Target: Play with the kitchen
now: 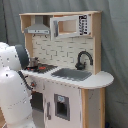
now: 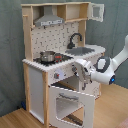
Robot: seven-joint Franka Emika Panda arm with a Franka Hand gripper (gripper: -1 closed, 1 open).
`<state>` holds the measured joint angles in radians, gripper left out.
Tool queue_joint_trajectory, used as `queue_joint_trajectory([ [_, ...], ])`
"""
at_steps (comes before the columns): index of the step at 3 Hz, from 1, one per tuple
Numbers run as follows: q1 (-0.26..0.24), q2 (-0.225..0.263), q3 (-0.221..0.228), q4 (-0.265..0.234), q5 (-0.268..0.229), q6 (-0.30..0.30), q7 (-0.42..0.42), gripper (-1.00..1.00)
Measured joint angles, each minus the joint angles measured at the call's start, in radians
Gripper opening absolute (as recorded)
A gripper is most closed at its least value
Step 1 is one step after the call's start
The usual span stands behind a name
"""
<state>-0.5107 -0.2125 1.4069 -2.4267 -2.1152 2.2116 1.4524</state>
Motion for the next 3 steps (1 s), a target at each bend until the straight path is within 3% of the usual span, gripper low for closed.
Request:
queue_joint_trajectory([
  [1,0.0,0.0,0.05,-0.001,0.003,-0.064,-0.064,1.0],
  [3,0.063,-0.001,0.053,0.004,0.067,-0.171,-0.211,1.0],
])
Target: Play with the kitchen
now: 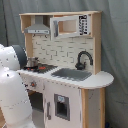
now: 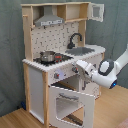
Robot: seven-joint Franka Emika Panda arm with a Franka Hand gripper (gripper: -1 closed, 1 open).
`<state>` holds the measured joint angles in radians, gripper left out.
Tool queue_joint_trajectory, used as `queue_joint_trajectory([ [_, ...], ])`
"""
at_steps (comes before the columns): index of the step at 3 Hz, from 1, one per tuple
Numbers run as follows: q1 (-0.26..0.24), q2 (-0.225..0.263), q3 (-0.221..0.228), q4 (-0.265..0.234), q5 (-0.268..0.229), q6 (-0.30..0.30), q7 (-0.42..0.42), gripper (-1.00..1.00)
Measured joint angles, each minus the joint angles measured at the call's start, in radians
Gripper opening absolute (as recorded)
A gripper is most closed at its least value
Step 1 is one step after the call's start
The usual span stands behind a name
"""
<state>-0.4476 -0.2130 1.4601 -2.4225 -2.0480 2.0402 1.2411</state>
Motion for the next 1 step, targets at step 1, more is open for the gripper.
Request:
queue_joint_trajectory([
  [1,0.042,0.0,0.0,0.003,0.044,-0.069,-0.044,1.0],
])
